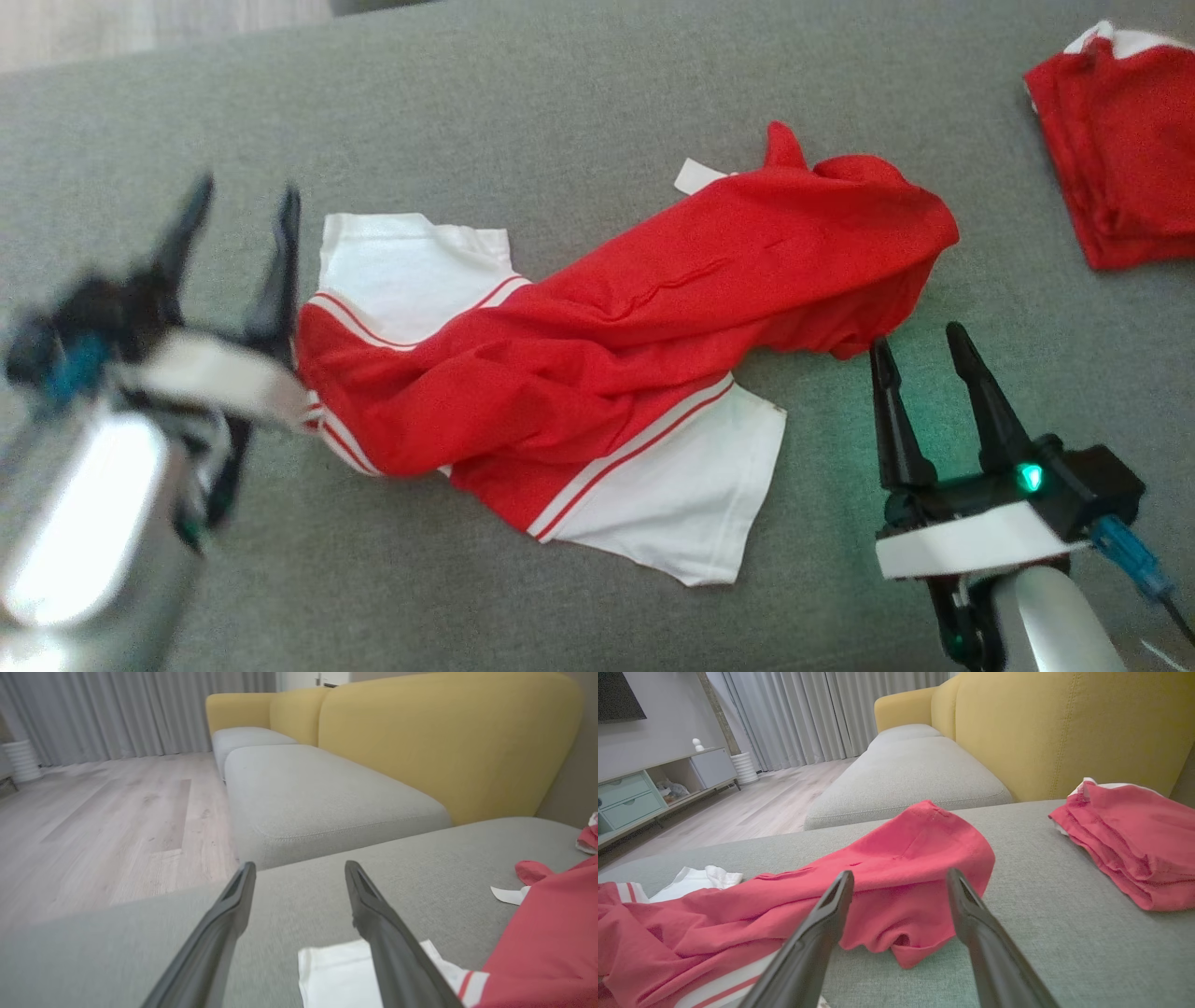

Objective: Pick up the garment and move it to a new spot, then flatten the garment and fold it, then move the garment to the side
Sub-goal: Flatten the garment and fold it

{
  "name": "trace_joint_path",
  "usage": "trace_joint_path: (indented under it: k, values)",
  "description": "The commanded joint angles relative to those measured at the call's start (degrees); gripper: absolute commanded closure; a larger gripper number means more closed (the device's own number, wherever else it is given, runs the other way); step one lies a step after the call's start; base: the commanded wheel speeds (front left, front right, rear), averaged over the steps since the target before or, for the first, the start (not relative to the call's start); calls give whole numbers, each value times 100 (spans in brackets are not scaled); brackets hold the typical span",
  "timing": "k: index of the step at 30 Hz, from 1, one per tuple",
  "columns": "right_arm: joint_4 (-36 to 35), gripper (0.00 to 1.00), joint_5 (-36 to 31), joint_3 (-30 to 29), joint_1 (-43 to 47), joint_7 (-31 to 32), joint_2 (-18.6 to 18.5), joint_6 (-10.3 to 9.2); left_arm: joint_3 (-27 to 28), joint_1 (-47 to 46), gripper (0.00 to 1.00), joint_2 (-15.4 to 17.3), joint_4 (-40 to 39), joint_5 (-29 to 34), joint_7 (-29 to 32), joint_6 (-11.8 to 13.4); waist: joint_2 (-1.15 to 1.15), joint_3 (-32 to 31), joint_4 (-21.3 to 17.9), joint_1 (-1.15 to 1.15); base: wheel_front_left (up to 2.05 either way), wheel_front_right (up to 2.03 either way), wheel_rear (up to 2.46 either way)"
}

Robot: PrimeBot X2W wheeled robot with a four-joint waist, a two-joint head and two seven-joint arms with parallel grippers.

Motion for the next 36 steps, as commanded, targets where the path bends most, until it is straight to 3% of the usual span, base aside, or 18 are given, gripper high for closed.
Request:
trace_joint_path:
  k: [1,3,4,5,11,15,22,23,24,25,27,36]
  values:
    - [-188,0,-31,154,-162,-22,-73,-10,202,-490,0,298,-266,95,218,-52,0,107,-34,-1,0,0,0]
    - [-183,0,-26,192,-227,-22,-74,-10,36,-835,0,562,-292,155,869,-255,0,188,-72,-1,0,0,0]
    - [-175,0,-17,230,-297,-22,-74,-10,-168,-1125,0,796,-217,136,1613,-518,0,262,-119,-1,0,0,0]
    - [-169,0,-13,246,-329,-22,-73,-10,-258,-1246,0,891,-156,72,1980,-629,0,293,-142,-1,0,0,0]
    - [-152,0,17,315,-479,-22,-60,-10,-570,-1730,0,1301,93,-589,3531,-913,0,490,-308,-1,0,0,0]
    - [-138,0,43,343,-544,-22,-43,-10,-655,-1848,0,1505,184,-1014,4031,-949,0,602,-426,-1,0,0,0]
    - [-136,0,80,356,-627,-22,-18,-10,-723,-1879,0,1704,313,-1216,4205,-960,0,765,-568,-1,0,0,0]
    - [-135,0,84,352,-633,-22,-16,-10,-739,-1871,16,1710,322,-1265,4234,-961,0,776,-577,-1,0,0,0]
    - [-135,0,86,350,-640,-22,-14,-10,-759,-1867,62,1725,317,-1297,4252,-962,0,787,-584,-1,0,0,0]
    - [-134,0,87,348,-648,-22,-12,-10,-763,-1871,91,1737,305,-1328,4234,-963,0,796,-589,-1,0,0,0]
    - [-129,0,87,341,-659,-22,-9,-10,-769,-1881,100,1750,292,-1365,4159,-964,0,801,-590,-1,0,0,0]
    - [-145,0,-34,338,-715,-22,-172,-10,-877,-2163,100,1702,117,-1181,3253,-967,0,698,-369,-1,0,0,0]
